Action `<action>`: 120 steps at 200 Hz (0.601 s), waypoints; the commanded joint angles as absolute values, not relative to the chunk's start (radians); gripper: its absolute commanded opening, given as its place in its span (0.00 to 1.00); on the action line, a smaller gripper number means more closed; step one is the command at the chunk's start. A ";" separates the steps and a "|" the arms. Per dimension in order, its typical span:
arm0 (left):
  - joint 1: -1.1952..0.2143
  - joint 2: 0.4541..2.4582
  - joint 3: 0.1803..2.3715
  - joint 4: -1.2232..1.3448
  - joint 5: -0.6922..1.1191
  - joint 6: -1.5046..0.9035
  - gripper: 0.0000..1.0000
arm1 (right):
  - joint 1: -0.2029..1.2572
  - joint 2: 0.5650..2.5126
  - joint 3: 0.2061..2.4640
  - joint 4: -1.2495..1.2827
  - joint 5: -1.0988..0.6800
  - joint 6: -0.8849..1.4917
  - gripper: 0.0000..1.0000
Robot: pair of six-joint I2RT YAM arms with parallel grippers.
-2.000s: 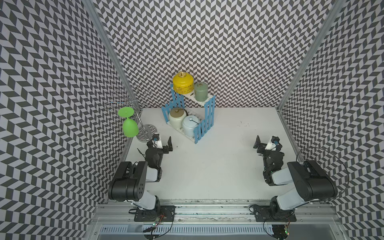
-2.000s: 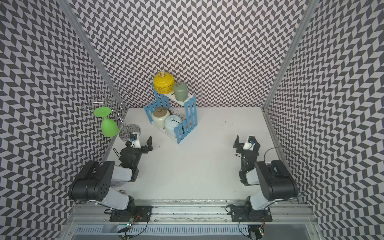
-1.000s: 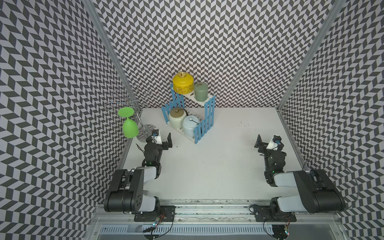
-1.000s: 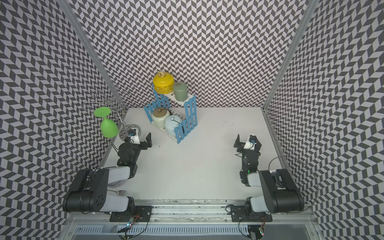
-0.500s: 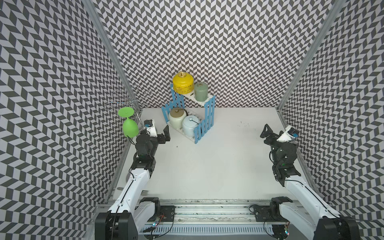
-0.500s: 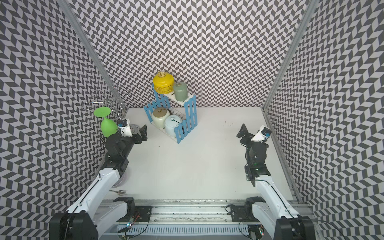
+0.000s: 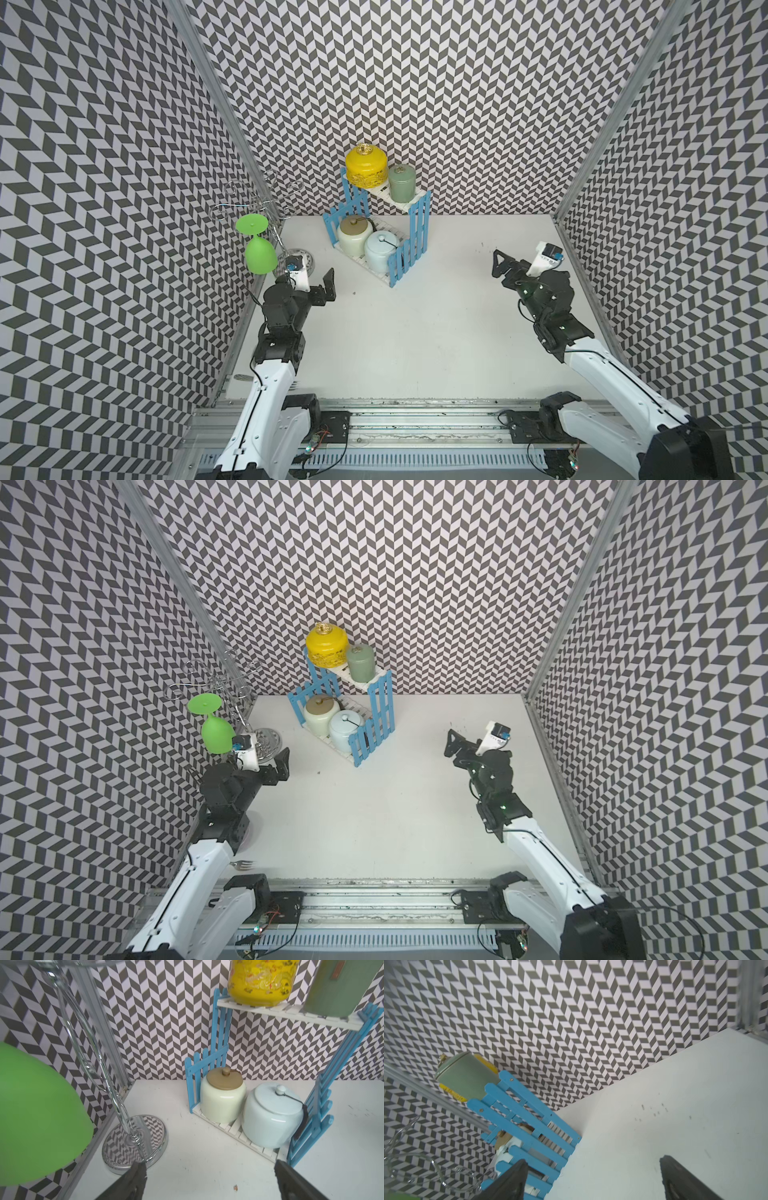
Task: Remove the tea canisters from the shelf
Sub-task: Adjust the shelf at the center of the board.
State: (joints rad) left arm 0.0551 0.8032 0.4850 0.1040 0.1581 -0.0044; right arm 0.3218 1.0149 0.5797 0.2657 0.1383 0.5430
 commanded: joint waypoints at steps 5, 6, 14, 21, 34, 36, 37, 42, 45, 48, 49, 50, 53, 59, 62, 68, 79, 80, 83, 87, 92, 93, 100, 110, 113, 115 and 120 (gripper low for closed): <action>0.063 0.786 0.461 0.164 0.205 0.020 1.00 | 0.405 1.071 0.642 0.264 0.235 0.558 1.00; 0.062 0.786 0.459 0.165 0.207 0.021 1.00 | 0.410 1.073 0.643 0.264 0.238 0.559 1.00; 0.059 0.784 0.451 0.176 0.211 0.024 1.00 | 0.444 1.091 0.654 0.268 0.265 0.559 1.00; 0.055 0.781 0.443 0.186 0.215 0.031 1.00 | 0.475 1.106 0.661 0.281 0.288 0.555 1.00; 0.054 0.780 0.436 0.195 0.226 0.040 1.00 | 0.529 1.141 0.675 0.298 0.324 0.550 1.00; 0.054 0.783 0.435 0.196 0.226 0.041 1.00 | 0.537 1.147 0.679 0.298 0.329 0.552 1.00; 0.054 0.783 0.434 0.196 0.227 0.041 1.00 | 0.540 1.150 0.682 0.297 0.331 0.553 1.00; 0.055 0.785 0.435 0.196 0.226 0.041 1.00 | 0.556 1.166 0.694 0.292 0.343 0.559 1.00; 0.055 0.785 0.436 0.196 0.225 0.041 1.00 | 0.566 1.171 0.702 0.285 0.348 0.565 1.00; 0.054 0.787 0.436 0.195 0.224 0.041 1.00 | 0.574 1.181 0.711 0.277 0.354 0.573 1.00; 0.054 0.787 0.436 0.195 0.223 0.041 1.00 | 0.578 1.183 0.714 0.274 0.357 0.575 1.00; 0.054 0.787 0.436 0.195 0.223 0.041 1.00 | 0.580 1.187 0.716 0.271 0.359 0.578 1.00; 0.054 0.787 0.435 0.195 0.221 0.041 1.00 | 0.588 1.194 0.723 0.266 0.364 0.587 1.00; 0.052 0.786 0.433 0.196 0.217 0.040 1.00 | 0.604 1.211 0.736 0.258 0.369 0.603 1.00; 0.050 0.785 0.432 0.198 0.216 0.042 1.00 | 0.612 1.220 0.739 0.258 0.371 0.609 1.00; 0.047 0.781 0.429 0.202 0.217 0.045 1.00 | 0.626 1.236 0.744 0.264 0.375 0.617 1.00; 0.045 0.777 0.425 0.207 0.225 0.049 1.00 | 0.660 1.266 0.753 0.287 0.391 0.621 1.00; 0.045 0.777 0.425 0.208 0.226 0.049 1.00 | 0.661 1.268 0.754 0.288 0.393 0.621 1.00; 0.045 0.776 0.426 0.209 0.228 0.049 1.00 | 0.670 1.278 0.759 0.292 0.398 0.622 1.00; 0.045 0.778 0.426 0.207 0.230 0.049 1.00 | 0.679 1.290 0.768 0.293 0.404 0.624 1.00; 0.044 0.779 0.429 0.205 0.230 0.049 1.00 | 0.692 1.306 0.785 0.285 0.411 0.629 1.00; 0.044 0.778 0.429 0.204 0.230 0.049 1.00 | 0.696 1.308 0.789 0.281 0.412 0.630 1.00; 0.045 0.778 0.429 0.203 0.225 0.049 1.00 | 0.711 1.331 0.814 0.264 0.421 0.638 1.00; 0.043 0.773 0.423 0.208 0.218 0.050 1.00 | 0.739 1.361 0.840 0.257 0.439 0.646 1.00; 0.043 0.771 0.421 0.211 0.219 0.052 1.00 | 0.748 1.368 0.846 0.259 0.444 0.647 1.00; 0.044 0.769 0.421 0.211 0.219 0.052 1.00 | 0.753 1.375 0.849 0.262 0.447 0.648 1.00; 0.042 0.767 0.420 0.212 0.224 0.052 1.00 | 0.767 1.389 0.856 0.271 0.452 0.647 0.99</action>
State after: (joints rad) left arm 0.0513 0.7906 0.4385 0.1749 0.2085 0.0360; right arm 0.7105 1.3403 0.8009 0.2443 0.3870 0.6197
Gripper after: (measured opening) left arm 0.998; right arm 0.995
